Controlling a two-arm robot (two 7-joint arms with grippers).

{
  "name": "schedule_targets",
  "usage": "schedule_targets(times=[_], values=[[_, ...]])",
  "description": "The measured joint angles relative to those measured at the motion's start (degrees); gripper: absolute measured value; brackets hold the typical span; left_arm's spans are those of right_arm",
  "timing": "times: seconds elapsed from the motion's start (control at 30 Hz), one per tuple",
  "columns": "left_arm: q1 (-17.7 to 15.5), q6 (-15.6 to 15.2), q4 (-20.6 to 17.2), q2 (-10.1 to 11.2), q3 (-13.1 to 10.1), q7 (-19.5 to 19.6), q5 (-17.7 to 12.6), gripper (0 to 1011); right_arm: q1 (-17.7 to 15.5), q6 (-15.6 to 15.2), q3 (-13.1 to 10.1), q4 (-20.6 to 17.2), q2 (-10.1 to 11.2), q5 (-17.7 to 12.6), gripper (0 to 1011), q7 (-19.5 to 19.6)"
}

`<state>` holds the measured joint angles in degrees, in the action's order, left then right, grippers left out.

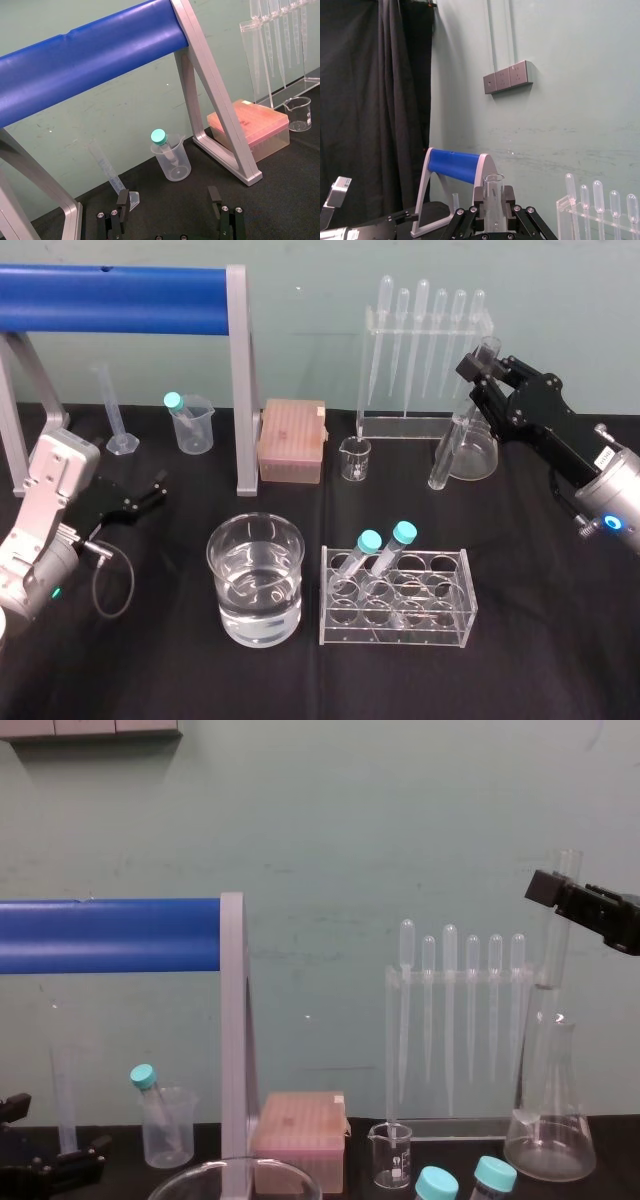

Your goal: Hold the test tube with one hand and immerse one end into the beaker, then return it to the test tube rack.

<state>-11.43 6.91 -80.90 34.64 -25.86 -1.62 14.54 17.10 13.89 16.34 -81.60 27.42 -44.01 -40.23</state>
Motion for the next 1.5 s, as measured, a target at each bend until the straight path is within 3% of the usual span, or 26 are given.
schedule_targets(times=[0.23, 0.43, 0.47, 0.53, 0.7, 0.73, 0.9, 1.17, 1.5], values=[[0.0, 0.0, 0.0, 0.0, 0.0, 0.0, 0.0, 1000, 0.7, -0.4, 0.4, 0.2, 0.0, 0.2, 228, -0.5], [0.0, 0.0, 0.0, 0.0, 0.0, 0.0, 0.0, 1000, 3.6, -0.4, 1.5, 1.6, -1.1, -1.4, 228, -4.5], [0.0, 0.0, 0.0, 0.0, 0.0, 0.0, 0.0, 1000, 5.4, -0.4, 2.5, 2.6, -2.0, -2.3, 228, -6.8], [0.0, 0.0, 0.0, 0.0, 0.0, 0.0, 0.0, 1000, 5.9, -0.4, 2.9, 2.9, -2.3, -2.5, 228, -7.5], [0.0, 0.0, 0.0, 0.0, 0.0, 0.0, 0.0, 1000, 11.4, -0.9, 7.2, 5.9, -5.4, -4.8, 228, -14.6], [0.0, 0.0, 0.0, 0.0, 0.0, 0.0, 0.0, 1000, 11.4, -0.9, 7.2, 5.9, -5.4, -4.8, 228, -14.6], [0.0, 0.0, 0.0, 0.0, 0.0, 0.0, 0.0, 1000, 15.0, -2.9, 12.0, 8.0, -8.4, -6.5, 228, -20.4], [0.0, 0.0, 0.0, 0.0, 0.0, 0.0, 0.0, 1000, 16.6, -5.2, 16.3, 9.2, -9.7, -7.3, 228, -24.0], [0.0, 0.0, 0.0, 0.0, 0.0, 0.0, 0.0, 1000, 17.6, -5.9, 19.6, 11.9, -9.9, -7.0, 228, -24.5]])
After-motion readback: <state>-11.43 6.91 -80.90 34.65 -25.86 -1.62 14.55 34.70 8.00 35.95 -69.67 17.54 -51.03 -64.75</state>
